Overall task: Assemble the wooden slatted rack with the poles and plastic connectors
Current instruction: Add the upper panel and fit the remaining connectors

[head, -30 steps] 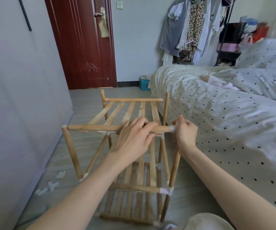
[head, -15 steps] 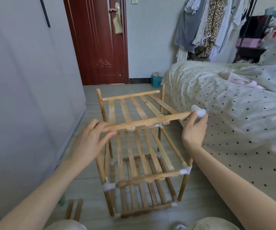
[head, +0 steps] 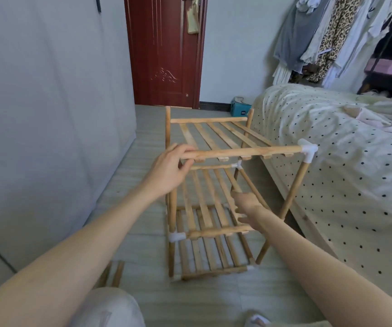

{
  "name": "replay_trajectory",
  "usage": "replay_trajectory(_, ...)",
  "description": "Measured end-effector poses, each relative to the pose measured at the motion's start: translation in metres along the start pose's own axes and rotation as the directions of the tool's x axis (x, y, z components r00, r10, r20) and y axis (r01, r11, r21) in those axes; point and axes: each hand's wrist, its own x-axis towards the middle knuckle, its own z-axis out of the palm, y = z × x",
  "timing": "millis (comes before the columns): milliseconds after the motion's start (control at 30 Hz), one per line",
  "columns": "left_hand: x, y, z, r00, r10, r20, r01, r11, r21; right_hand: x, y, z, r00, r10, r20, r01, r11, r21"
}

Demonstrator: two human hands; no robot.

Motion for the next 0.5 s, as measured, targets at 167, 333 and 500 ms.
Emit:
replay_trajectory(167, -0.043, -0.037, -0.023, 0.997, -0.071, -0.005, 0.069, 0.986, -0.149, -0.026, 0.020, 0.089, 0.888, 0.074, 0.454, 0.099, 0.934, -0.344)
replay_trajectory(333, -0.111, -0.133, -0.024, 0.943, -0.331, -0.039, 0.322, 0.934, -0.154, -0.018, 0.041, 0.179, 0.797, 0.029, 0.603, 0.209, 0.924, -0.320)
replay_trajectory(500, -0.190, -0.242, 0.001, 0.758, -0.650, 0.046, 0.652, 0.757, -0.049, 0.029, 0.062, 0.256, 0.812, 0.033, 0.583, 0.247, 0.885, -0.395)
